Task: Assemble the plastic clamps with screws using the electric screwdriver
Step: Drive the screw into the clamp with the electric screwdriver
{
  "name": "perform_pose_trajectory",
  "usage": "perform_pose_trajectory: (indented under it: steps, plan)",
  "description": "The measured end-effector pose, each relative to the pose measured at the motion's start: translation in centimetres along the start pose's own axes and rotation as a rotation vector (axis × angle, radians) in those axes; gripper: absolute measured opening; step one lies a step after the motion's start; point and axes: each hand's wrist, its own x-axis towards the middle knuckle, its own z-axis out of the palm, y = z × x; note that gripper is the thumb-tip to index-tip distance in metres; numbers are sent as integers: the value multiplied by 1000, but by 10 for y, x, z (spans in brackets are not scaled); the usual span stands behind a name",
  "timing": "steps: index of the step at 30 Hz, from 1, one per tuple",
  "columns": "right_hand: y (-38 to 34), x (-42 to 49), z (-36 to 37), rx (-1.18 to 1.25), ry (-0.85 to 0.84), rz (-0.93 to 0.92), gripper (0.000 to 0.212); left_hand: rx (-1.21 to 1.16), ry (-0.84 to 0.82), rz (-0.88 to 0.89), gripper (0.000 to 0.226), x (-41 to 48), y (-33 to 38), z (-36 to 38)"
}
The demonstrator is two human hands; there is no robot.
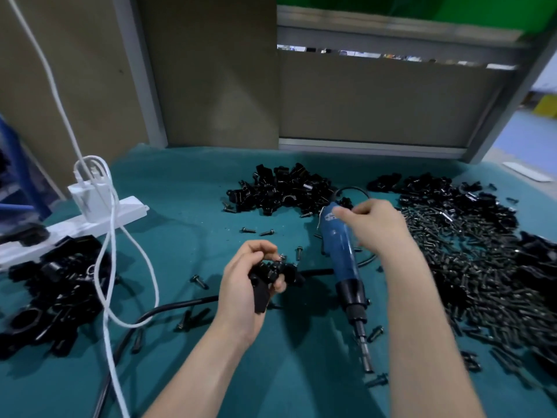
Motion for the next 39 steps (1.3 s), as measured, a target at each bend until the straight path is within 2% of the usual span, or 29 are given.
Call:
perform_pose_trajectory:
  steps: [2, 4, 5, 7, 10, 12, 15, 18, 23, 32, 39]
  plan:
    - [-18, -25, 1, 111, -246, -72, 58, 107, 10, 89, 40, -1, -2, 1]
    - [-20, -47, 19, 17, -483, -115, 66, 227, 16, 159, 31, -3, -5, 2]
    - [-16, -56, 28, -24, -521, -152, 60, 265, 2, 171, 27, -4, -6, 3]
    - [-3, -66, 41, 52, -481, -229, 41, 318, -18, 168, 24, -5, -8, 4]
    - [15, -72, 40, 304, -411, -282, 17, 360, -9, 142, 22, -9, -10, 6]
    - [22, -75, 40, 463, -423, -343, 10, 349, -3, 69, 33, -11, -10, 10]
    - [33, -78, 39, 628, -461, -414, 26, 278, -2, -30, 42, -15, -9, 15]
    - [41, -79, 34, 735, -571, -445, 36, 245, 17, -63, 42, -17, -11, 16]
    - [49, -76, 32, 807, -591, -453, 49, 291, -17, -39, 19, -17, -11, 16]
    - [51, -72, 24, 674, -646, -417, 48, 333, -90, 27, 23, -16, -17, 11]
    - [55, -69, 25, 763, -659, -321, 54, 411, -79, 130, 30, -16, -18, 10]
